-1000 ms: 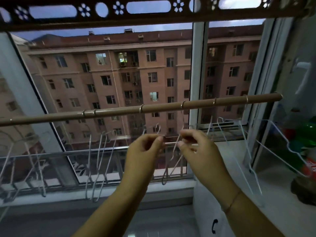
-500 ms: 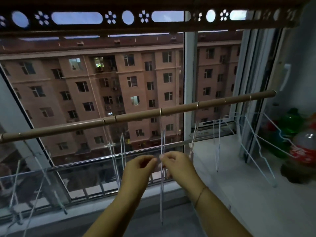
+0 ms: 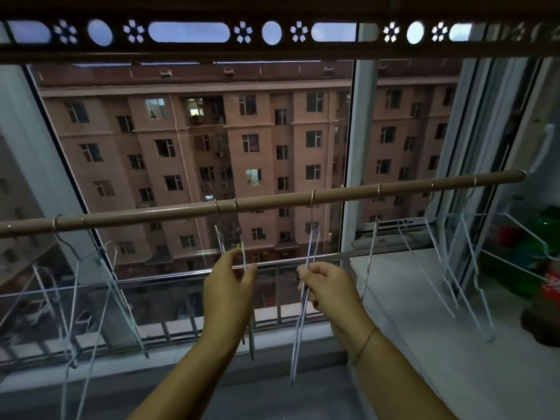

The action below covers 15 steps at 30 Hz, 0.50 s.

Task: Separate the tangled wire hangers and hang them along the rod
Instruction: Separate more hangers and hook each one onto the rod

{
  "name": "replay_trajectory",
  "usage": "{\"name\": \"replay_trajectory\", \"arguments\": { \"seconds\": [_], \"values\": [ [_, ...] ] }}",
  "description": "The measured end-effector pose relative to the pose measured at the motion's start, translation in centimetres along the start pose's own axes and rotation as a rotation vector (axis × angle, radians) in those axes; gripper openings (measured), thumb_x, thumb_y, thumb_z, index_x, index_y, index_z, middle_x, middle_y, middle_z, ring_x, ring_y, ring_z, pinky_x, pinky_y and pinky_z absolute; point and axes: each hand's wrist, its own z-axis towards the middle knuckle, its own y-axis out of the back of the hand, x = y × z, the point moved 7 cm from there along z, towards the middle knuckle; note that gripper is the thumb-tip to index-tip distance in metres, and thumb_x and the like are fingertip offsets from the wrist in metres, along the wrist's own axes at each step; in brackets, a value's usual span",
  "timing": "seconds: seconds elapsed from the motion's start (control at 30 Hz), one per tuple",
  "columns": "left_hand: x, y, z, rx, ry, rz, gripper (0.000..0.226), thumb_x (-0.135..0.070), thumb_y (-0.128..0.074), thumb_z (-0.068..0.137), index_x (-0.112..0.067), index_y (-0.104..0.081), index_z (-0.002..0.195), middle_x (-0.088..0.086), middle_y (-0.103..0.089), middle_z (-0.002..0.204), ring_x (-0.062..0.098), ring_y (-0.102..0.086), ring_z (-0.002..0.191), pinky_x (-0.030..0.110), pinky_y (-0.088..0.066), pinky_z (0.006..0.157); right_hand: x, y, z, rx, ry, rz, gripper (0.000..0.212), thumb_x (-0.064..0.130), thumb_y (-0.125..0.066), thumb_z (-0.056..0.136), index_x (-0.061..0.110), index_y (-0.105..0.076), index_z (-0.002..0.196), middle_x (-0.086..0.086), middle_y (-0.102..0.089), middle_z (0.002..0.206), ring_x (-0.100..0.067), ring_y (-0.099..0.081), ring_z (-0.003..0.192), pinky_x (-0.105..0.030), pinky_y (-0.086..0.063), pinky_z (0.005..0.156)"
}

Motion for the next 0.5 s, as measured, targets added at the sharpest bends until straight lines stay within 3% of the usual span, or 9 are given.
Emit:
{"name": "replay_trajectory", "arguments": {
  "seconds": [0.13, 0.27, 0.4, 0.5],
  "values": [
    [0.0, -0.6, 0.8, 0.019, 0.016, -0.007, 0.037, -0.019, -0.057, 0.091, -0.013, -0.053, 0.128, 0.002, -0.064, 0.114, 0.000, -0.055, 0.080, 0.012, -0.042, 0.067, 0.3, 1.2, 0.5, -0.024, 0.006, 0.022, 0.019, 0.014, -0.052, 0.092, 0.007, -0.063, 0.078, -0.001, -0.055, 0.053, -0.003, -0.043, 0.037, -0.013, -0.036, 0.037],
    [-0.2, -1.7, 1.1, 0.036, 0.030, -0.022, 0.039, -0.012, -0.058, 0.090, -0.010, -0.053, 0.129, 0.006, -0.065, 0.109, 0.013, -0.062, 0.088, 0.027, -0.054, 0.079, 0.1, 2.5, 0.9, -0.023, -0.011, 0.033, 0.016, 0.012, -0.051, 0.092, 0.009, -0.064, 0.083, -0.004, -0.055, 0.056, -0.003, -0.043, 0.037, -0.014, -0.036, 0.037],
    [-1.1, -3.1, 1.0, 0.033, 0.009, -0.053, 0.041, -0.011, -0.060, 0.089, -0.013, -0.054, 0.129, -0.009, -0.060, 0.088, 0.007, -0.062, 0.081, 0.021, -0.052, 0.071, 0.1, 3.2, 1.3, 0.004, -0.009, 0.005, 0.016, 0.013, -0.050, 0.092, 0.007, -0.064, 0.088, -0.004, -0.056, 0.059, -0.002, -0.043, 0.037, -0.013, -0.036, 0.037],
    [-2.0, -4.8, 0.7, 0.063, -0.013, -0.066, 0.038, -0.011, -0.060, 0.088, -0.014, -0.057, 0.126, -0.009, -0.062, 0.092, 0.003, -0.060, 0.082, 0.021, -0.051, 0.075, 0.0, 3.7, 1.7, 0.018, -0.016, -0.020, 0.016, 0.014, -0.051, 0.092, 0.005, -0.064, 0.094, -0.002, -0.056, 0.058, 0.000, -0.044, 0.036, -0.011, -0.035, 0.037]
  ]
}}
